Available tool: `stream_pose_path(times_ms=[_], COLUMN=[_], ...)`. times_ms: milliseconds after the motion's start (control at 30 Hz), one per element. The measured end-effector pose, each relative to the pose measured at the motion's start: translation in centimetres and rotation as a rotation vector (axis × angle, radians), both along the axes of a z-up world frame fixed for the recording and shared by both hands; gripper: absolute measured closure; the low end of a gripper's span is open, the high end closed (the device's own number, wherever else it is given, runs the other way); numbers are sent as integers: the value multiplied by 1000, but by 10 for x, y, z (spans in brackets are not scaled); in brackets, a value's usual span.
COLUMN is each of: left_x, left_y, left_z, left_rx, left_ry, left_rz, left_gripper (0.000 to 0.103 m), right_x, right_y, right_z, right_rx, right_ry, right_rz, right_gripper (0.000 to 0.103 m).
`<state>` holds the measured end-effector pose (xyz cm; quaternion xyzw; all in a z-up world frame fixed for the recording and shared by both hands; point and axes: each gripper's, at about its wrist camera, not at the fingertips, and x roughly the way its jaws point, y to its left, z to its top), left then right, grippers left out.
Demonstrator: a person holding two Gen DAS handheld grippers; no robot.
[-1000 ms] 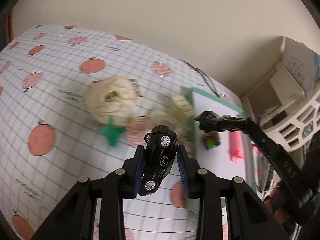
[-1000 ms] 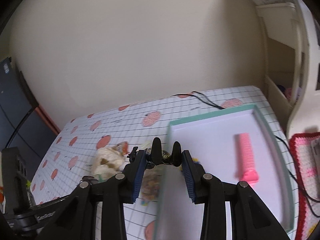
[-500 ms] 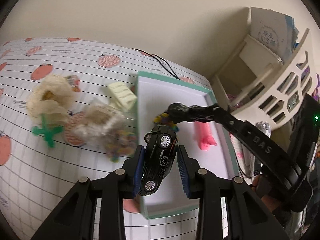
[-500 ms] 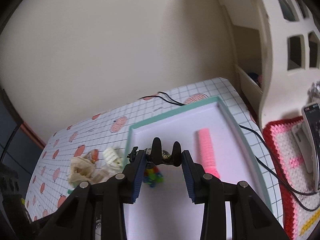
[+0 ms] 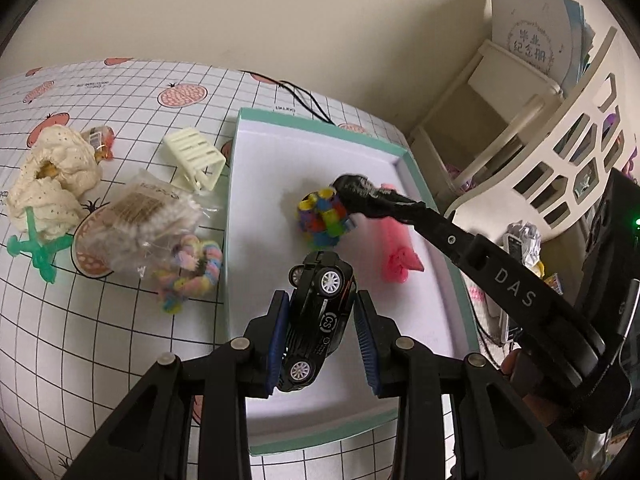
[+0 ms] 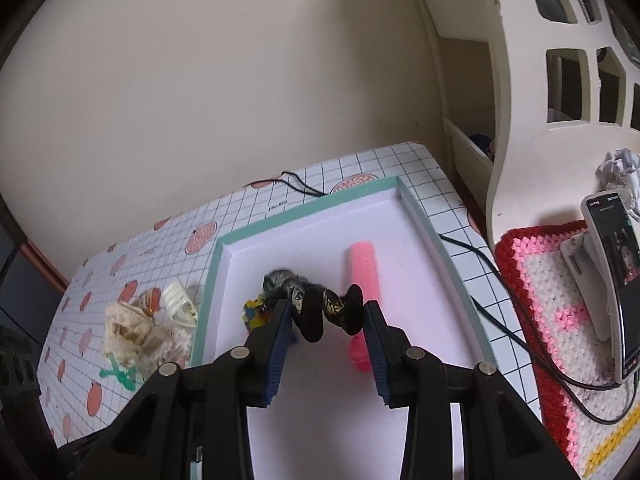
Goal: Organize objects
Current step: 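Lower the robot figure into the box with the right tool while the left tool lowers the car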
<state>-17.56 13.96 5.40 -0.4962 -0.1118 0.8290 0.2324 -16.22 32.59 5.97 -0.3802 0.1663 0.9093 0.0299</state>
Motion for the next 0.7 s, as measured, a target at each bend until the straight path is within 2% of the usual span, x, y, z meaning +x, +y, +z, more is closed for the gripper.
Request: stream_pose_path(times_ms=[467,700], left_x=[-2,-4], left_y=[3,2], left_z=[-20,-26], left_rx=[-44,-59], left_ry=[-48,-63], left_rz=[7,12], left_gripper=[68,68], right_x=[-1,-1], right_y=[-24,-21], right_z=[-22,-30], right_rx=[55,27], right_ry=[-85,-120], right_rz=[78,83], right_gripper=[64,64])
